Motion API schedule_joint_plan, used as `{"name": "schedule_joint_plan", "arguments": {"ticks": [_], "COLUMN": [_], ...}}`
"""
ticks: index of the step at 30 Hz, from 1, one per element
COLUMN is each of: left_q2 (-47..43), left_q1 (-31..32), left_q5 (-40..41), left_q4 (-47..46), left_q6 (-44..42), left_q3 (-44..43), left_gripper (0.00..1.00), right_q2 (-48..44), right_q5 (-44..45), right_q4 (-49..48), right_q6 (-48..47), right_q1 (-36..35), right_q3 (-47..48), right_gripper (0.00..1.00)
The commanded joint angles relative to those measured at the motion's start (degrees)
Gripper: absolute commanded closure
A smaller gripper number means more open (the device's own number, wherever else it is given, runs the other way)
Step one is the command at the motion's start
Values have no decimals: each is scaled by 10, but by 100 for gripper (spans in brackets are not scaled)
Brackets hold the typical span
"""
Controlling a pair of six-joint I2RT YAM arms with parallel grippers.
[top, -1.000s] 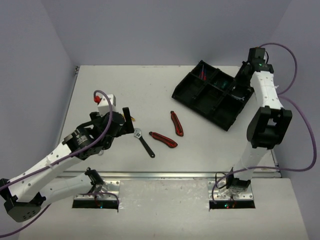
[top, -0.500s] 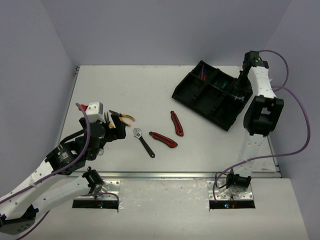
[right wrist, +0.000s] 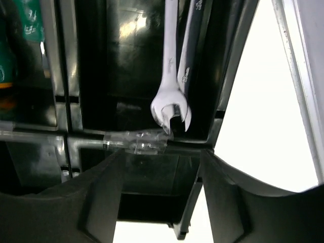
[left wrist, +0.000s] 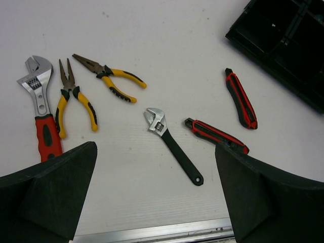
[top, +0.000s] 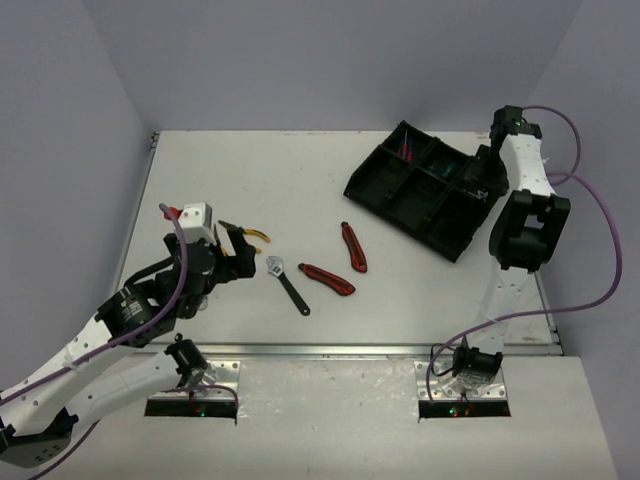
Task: Sort the tools into containers
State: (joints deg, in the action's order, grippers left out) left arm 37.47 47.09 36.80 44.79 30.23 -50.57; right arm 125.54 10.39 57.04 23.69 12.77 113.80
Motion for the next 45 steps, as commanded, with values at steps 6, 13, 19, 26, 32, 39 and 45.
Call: {"name": "schedule_joint_plan", "arguments": {"ticks": [6,13,19,26,32,39,45], "left_q2": [33,28,-26,-6,7,-10,-10], "left_q1": [1,-28,-32,-32,-32,-32,-32], "left_q5": [70,161,156,137,122,112,105], "left_q4": [13,100,76,63,51,38,29], "left_q6": [42,148,141,118,102,89,81], "left_q3": [-11,-36,-22,-19,-16,-11,-9], "left_gripper": [0,0,0,0,0,0,0], "right_q2": [-192,-314,-308,-142,-56,11,16], "right_q5": [39,-52,-24,-20,-7,-12,-4], "right_q4": [-27,-149,-198,-162,-159,-156,-156], "right_q6": [-36,-26,13,24,18,22,22], "right_q1": [-165,-334,-458,-477,-477,-471,-467], "right_q3": [-13,-241,-312,-253,-211,-197,-205], "right_gripper": [1,1,1,10,26,43,49]}}
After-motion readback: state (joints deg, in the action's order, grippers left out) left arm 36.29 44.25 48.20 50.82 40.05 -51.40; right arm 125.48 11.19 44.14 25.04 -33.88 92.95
